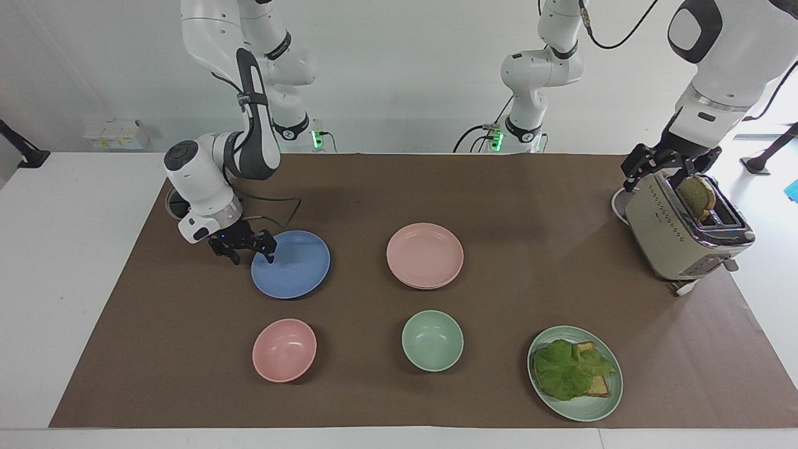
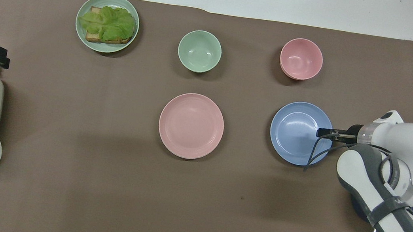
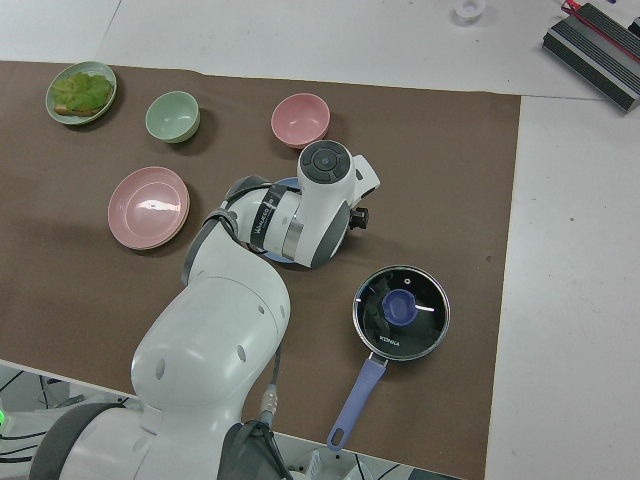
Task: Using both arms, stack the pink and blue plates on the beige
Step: 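Grasp the blue plate rim with the right gripper, then carry the blue plate with the right gripper onto the pink bowl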
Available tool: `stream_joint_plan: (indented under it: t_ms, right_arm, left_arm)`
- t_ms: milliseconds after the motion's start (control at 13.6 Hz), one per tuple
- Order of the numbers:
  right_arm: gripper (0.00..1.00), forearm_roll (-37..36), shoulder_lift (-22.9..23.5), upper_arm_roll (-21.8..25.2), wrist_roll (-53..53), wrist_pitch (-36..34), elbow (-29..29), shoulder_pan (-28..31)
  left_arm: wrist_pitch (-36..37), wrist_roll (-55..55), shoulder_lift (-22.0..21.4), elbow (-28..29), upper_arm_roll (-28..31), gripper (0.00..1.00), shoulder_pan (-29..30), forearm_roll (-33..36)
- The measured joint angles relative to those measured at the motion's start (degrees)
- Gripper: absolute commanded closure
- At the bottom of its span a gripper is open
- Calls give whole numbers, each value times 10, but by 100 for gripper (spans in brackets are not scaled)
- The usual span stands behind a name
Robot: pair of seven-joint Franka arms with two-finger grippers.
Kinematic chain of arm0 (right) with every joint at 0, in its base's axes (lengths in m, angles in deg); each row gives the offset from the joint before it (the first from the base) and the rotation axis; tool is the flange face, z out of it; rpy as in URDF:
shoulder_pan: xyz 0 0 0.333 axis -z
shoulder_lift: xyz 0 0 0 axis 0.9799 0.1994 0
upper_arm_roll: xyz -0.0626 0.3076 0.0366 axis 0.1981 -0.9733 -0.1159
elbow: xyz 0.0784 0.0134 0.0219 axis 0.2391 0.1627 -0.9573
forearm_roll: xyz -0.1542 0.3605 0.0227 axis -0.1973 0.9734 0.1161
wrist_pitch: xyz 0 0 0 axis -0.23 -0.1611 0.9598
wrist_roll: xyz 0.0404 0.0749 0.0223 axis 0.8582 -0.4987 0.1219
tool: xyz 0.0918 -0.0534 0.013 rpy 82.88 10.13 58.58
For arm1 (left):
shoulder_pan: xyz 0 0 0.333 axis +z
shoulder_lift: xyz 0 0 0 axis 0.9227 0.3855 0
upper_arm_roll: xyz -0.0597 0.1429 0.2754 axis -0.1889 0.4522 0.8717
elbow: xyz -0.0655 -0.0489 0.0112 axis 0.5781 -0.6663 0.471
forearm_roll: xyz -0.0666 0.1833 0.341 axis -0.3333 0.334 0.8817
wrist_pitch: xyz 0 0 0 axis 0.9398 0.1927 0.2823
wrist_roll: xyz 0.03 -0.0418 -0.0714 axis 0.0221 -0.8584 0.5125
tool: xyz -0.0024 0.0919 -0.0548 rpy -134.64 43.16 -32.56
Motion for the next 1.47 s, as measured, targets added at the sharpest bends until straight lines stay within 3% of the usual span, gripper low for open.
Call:
stream_joint_plan:
  t_ms: [74, 147, 589, 810, 1031, 1472]
  right_arm:
    - [94, 10, 5, 0, -10, 1, 0, 4]
    - [100, 16, 7, 1, -14, 0, 0, 5]
    - [100, 40, -5, 1, -14, -15, -3, 5]
    - [100, 48, -35, -4, -15, -81, -25, -2]
    - [100, 117, -57, -7, 3, -101, -44, -60]
    - [100, 119, -42, -10, 190, -51, -64, -232]
  left_arm:
    - [0, 0, 0, 0, 0, 0, 0, 0]
    - [0, 0, 0, 0, 0, 0, 0, 0]
    - [0, 0, 0, 0, 0, 0, 0, 0]
    - [0, 0, 0, 0, 0, 0, 0, 0]
    - [0, 0, 0, 0, 0, 0, 0, 0]
    - [1, 0, 0, 0, 0, 0, 0, 0]
